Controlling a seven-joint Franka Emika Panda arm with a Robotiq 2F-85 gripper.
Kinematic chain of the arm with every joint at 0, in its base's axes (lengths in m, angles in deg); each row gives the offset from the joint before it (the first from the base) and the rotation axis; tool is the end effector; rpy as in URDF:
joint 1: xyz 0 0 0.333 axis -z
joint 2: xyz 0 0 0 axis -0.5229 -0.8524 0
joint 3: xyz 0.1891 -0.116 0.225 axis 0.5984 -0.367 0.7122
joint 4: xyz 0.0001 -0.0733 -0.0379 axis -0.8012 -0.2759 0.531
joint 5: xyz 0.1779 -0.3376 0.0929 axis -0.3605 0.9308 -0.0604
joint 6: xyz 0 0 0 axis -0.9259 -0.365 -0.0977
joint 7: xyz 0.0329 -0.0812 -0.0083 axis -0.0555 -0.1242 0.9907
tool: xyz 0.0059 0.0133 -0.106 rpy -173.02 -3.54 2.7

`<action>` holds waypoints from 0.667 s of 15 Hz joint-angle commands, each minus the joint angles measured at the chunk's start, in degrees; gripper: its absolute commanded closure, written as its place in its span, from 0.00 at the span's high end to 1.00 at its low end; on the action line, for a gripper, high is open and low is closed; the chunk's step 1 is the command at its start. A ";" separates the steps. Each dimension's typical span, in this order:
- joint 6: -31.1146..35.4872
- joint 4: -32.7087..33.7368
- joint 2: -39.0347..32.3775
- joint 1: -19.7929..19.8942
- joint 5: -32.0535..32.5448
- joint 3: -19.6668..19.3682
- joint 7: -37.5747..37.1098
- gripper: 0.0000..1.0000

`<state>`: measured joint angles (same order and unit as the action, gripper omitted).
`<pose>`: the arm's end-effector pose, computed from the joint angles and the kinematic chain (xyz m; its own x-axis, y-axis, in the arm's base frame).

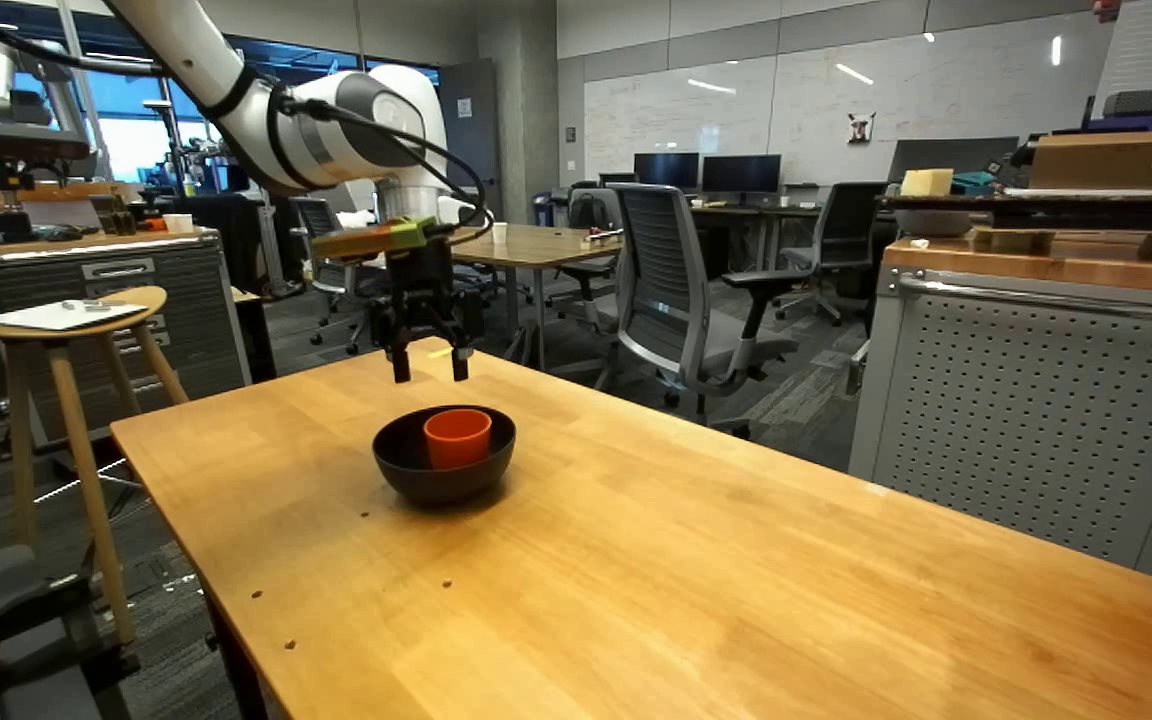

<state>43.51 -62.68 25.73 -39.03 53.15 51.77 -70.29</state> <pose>0.5731 0.0915 0.2745 0.9238 0.3328 -0.1894 0.3649 -0.9150 0.1719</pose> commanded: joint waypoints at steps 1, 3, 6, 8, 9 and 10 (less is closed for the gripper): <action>-0.72 -5.76 11.25 0.57 0.03 0.00 -1.48 1.00; -0.40 -6.76 15.13 1.50 -0.18 -0.63 -3.36 1.00; -0.18 -8.73 19.37 3.70 0.35 -2.00 -5.98 0.99; -0.43 -10.66 21.74 5.46 0.37 -3.03 -6.48 1.00; -0.32 -11.32 22.49 6.22 0.47 -3.44 -6.71 1.00; -0.78 -11.72 23.02 6.86 0.45 -3.76 -6.82 1.00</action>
<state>43.06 -71.16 44.91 -33.94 53.16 48.68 -75.34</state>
